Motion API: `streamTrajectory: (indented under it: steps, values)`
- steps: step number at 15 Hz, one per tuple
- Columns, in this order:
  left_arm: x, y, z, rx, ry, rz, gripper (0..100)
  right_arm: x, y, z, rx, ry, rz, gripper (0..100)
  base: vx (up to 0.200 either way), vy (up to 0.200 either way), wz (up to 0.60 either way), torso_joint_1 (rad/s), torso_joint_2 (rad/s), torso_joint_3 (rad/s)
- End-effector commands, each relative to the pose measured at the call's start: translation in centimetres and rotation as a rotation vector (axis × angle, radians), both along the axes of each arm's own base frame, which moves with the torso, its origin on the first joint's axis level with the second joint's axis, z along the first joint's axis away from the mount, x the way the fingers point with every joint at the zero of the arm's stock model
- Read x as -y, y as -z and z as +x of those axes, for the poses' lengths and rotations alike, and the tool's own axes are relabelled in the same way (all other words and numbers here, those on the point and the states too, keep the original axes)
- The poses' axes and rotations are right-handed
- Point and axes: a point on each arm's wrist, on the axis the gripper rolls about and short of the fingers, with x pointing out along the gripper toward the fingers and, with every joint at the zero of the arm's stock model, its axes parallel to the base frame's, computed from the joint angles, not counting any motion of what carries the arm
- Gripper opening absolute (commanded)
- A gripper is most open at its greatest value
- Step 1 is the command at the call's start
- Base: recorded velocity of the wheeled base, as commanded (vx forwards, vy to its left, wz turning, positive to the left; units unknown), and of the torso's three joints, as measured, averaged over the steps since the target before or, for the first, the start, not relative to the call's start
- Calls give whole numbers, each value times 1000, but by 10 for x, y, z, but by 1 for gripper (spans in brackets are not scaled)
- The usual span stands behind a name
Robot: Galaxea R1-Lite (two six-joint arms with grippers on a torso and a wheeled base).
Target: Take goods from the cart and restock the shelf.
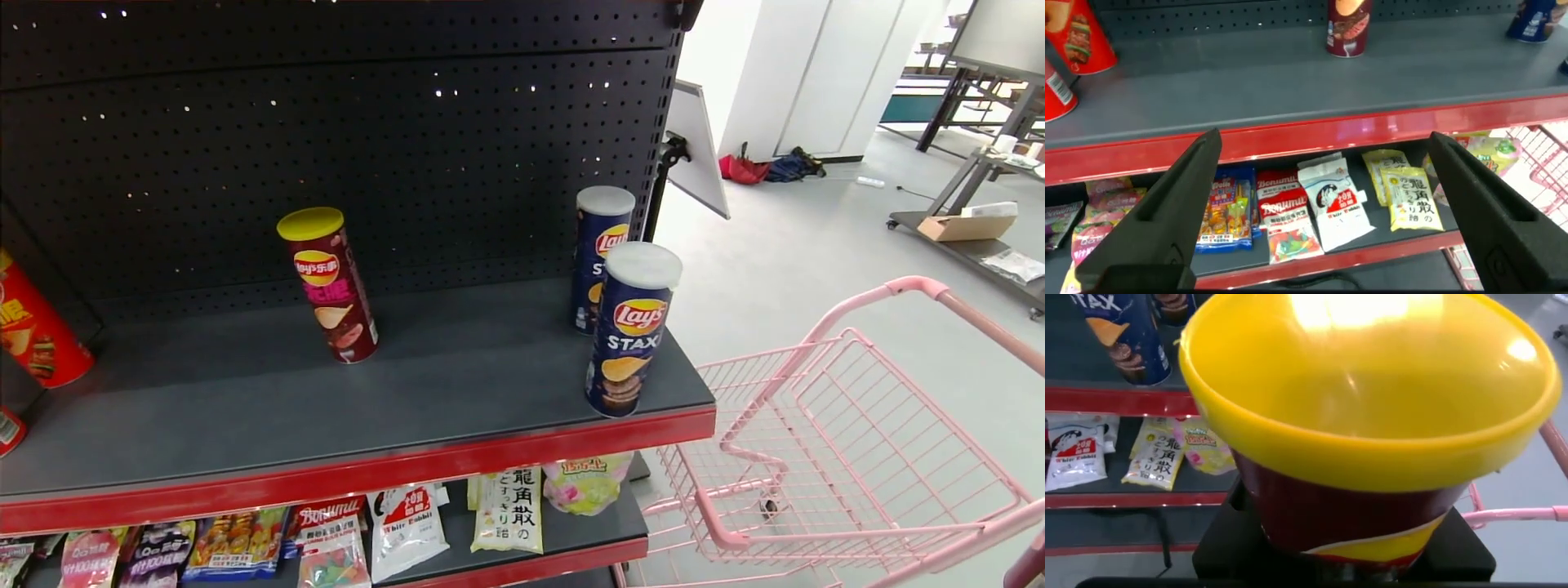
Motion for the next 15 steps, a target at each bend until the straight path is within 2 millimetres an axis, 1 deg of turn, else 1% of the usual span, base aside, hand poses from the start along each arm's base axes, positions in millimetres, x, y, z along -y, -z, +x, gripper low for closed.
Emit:
streamTrajectory:
  steps: [1,4,7,10,15]
  values:
    - [0,0,0,-1,1,0,100,1,4,-5,13,-1,3,0,0,0,0,0,0,0]
    - [0,0,0,-1,1,2,100,2,8,-18,57,-5,15,0,0,0,0,0,0,0]
    - [0,0,0,-1,1,2,100,4,17,-30,96,-6,20,0,0,0,0,0,0,0]
    - [0,0,0,-1,2,5,100,5,29,-37,113,2,19,0,0,0,0,0,0,0]
    - [0,0,0,0,2,6,100,5,35,-39,110,6,18,0,0,200,0,0,3,4]
